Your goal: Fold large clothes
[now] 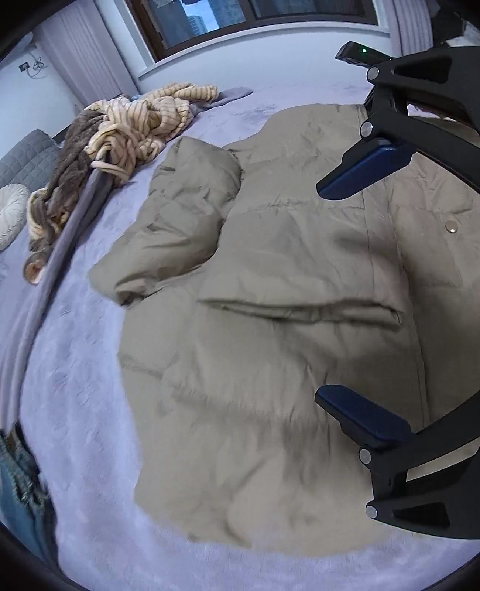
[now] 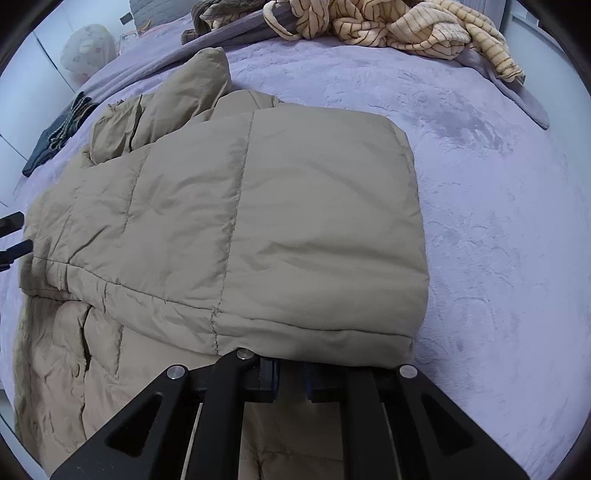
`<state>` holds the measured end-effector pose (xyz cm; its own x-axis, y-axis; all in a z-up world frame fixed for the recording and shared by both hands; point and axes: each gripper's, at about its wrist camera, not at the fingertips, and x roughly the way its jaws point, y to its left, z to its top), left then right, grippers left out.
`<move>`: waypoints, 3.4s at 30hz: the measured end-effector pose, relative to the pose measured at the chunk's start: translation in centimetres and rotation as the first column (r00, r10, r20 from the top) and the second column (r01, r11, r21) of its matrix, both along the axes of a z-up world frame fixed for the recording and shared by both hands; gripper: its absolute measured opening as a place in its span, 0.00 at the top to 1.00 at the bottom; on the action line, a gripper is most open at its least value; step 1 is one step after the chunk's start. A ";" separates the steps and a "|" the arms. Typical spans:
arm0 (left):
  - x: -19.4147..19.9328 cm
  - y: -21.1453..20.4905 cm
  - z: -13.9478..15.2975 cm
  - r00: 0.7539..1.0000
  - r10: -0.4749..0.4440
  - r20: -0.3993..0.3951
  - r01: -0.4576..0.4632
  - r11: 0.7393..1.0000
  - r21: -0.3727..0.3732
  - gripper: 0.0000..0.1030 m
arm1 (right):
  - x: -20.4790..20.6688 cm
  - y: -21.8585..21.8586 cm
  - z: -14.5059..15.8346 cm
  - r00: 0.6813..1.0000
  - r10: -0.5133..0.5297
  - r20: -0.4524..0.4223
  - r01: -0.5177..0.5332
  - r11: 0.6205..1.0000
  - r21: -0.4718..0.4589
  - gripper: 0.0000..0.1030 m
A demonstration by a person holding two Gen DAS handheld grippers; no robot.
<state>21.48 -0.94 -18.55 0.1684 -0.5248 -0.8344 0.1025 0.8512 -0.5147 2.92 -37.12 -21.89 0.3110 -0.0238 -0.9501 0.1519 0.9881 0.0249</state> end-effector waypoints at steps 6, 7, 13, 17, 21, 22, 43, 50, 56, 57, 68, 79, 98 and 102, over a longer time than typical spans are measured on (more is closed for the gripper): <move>-0.4 -3.1 -0.3 0.999 -0.020 0.032 0.020 0.999 0.027 0.91 | 0.9 -0.4 1.7 1.000 0.021 -0.002 -0.021 1.000 -0.015 0.89; -0.7 -2.5 0.3 0.998 -0.018 0.060 0.015 0.999 0.051 0.91 | 0.9 -0.4 2.4 0.999 0.027 0.016 -0.027 0.999 -0.022 0.89; -1.2 0.7 -2.0 0.999 -0.040 0.018 0.037 0.991 0.131 0.91 | 1.3 -0.9 0.8 1.000 0.010 -0.018 -0.010 1.000 -0.014 0.90; -1.6 0.3 -3.0 0.999 -0.032 0.031 0.026 0.982 0.185 0.89 | 0.9 -2.0 -2.0 0.998 -0.050 -0.030 0.052 0.998 0.039 0.90; -2.5 -0.2 -1.2 0.993 -0.064 0.099 0.031 0.953 0.303 0.78 | 1.0 -2.2 -0.9 0.997 -0.034 -0.062 0.038 0.997 0.065 0.90; -2.9 -0.2 -0.5 0.989 -0.080 0.124 0.033 0.939 0.343 0.69 | 0.7 -2.2 -0.3 0.997 -0.025 -0.073 0.031 0.997 0.071 0.87; -0.4 -3.6 -0.7 0.982 -0.109 0.155 0.047 0.934 0.355 0.56 | 7.4 -11.6 -0.3 0.887 -0.459 -0.047 0.384 0.678 0.626 0.87; -0.4 -4.2 -2.0 0.981 -0.123 0.147 0.060 0.925 0.374 0.56 | 8.1 -11.9 0.3 0.912 -0.409 -0.027 0.400 0.874 0.277 0.87; -0.8 -4.5 -2.2 0.977 -0.136 0.162 0.063 0.917 0.393 0.56 | 4.2 -7.4 5.6 0.967 -0.222 0.122 0.195 0.960 0.203 0.87; -0.7 -4.8 -2.3 0.976 -0.141 0.165 0.064 0.913 0.403 0.56 | 3.5 -6.6 5.8 0.976 -0.182 0.120 0.156 0.968 0.198 0.87; -0.8 -4.9 -2.6 0.966 -0.176 0.191 0.079 0.901 0.427 0.56 | 3.5 -3.2 0.1 0.997 -0.082 -0.012 0.083 0.993 0.087 0.90; -5.2 0.0 1.2 0.984 -0.118 0.134 0.041 0.880 0.474 0.56 | -0.8 -3.1 4.3 0.993 -0.096 -0.075 0.103 0.990 0.098 0.58; -17.8 1.9 7.2 0.995 -0.032 0.098 -0.015 0.895 0.447 0.00 | -10.3 0.9 7.2 0.980 -0.103 -0.171 0.146 0.953 0.265 0.35; -19.2 1.7 7.1 0.996 -0.046 0.072 0.009 0.897 0.441 0.01 | -10.7 1.3 7.6 0.981 -0.086 -0.176 0.133 0.953 0.271 0.31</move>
<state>2.31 0.80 -11.44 0.2340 -0.1127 -0.9657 0.1538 0.9850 -0.0777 -7.83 -35.78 -14.33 0.1645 0.2250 -0.9604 0.2835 0.9218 0.2645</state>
